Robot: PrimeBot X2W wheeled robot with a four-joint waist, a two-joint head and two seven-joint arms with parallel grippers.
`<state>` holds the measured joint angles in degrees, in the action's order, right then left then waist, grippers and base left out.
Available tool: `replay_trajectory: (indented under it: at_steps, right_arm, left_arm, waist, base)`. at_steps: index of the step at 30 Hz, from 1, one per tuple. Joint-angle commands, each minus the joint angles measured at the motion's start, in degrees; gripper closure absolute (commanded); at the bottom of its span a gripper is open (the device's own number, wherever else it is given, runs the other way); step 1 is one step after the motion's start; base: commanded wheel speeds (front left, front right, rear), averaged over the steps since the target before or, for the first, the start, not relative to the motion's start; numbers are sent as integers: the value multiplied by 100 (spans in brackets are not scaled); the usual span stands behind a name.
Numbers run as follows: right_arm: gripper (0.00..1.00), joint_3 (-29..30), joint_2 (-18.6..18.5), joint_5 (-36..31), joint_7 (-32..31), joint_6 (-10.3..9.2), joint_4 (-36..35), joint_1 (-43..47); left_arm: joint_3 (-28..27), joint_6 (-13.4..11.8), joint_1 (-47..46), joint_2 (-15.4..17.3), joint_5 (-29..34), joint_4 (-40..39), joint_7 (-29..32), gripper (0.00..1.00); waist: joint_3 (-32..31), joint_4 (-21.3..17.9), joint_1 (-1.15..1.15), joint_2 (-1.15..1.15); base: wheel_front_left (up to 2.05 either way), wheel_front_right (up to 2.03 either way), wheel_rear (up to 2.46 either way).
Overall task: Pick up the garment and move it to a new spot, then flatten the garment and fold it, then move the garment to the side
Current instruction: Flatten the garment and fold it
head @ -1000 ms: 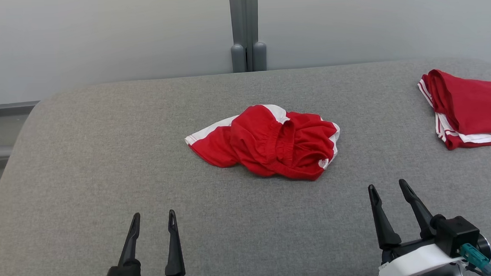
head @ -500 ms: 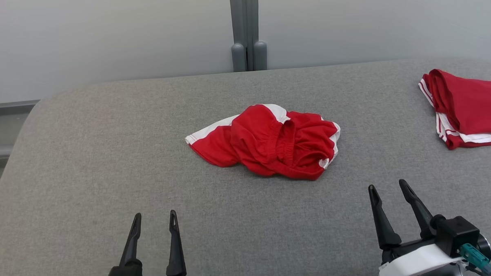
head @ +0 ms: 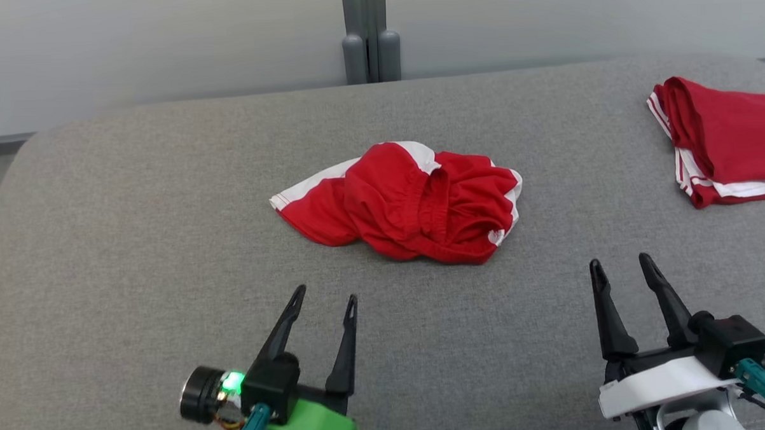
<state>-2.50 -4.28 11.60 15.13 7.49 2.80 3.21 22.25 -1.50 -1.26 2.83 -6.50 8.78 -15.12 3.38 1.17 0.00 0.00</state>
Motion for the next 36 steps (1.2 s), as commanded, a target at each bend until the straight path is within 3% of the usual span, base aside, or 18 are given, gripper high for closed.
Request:
replay_trajectory:
  at_steps: [1, 9, 17, 24, 36]
  right_arm:
    - [0, 58, 14, 70, -2, 1, -56, -127]
    - [0, 260, 61, 58, -2, 1, -276, -485]
    - [0, 309, 97, 76, -2, 1, -349, -754]
    - [0, 270, 126, 162, -2, 1, -386, -899]
    - [0, 228, 140, 387, -2, 1, -437, -1012]
  left_arm:
    - [118, 57, -311, 16, -70, 102, 0, 0]
    - [1080, 270, -1802, 18, -344, 1152, 108, 0]
    - [2130, 440, -2929, 21, -969, 1626, 555, 0]
    - [2636, 229, -3485, 23, -1213, 1985, 621, 0]
    - [2861, -327, -4106, 21, -1501, 2754, 671, 0]
  waist:
    - [387, -196, 0, 0]
    - [1154, -567, 0, 0]
    - [1616, -953, 0, 0]
    - [1795, -1216, 0, 0]
    - [1990, -1449, 0, 0]
  base:
    - [0, 0, 0]
    - [0, 0, 0]
    - [0, 0, 0]
    - [0, 0, 0]
    - [0, 0, 0]
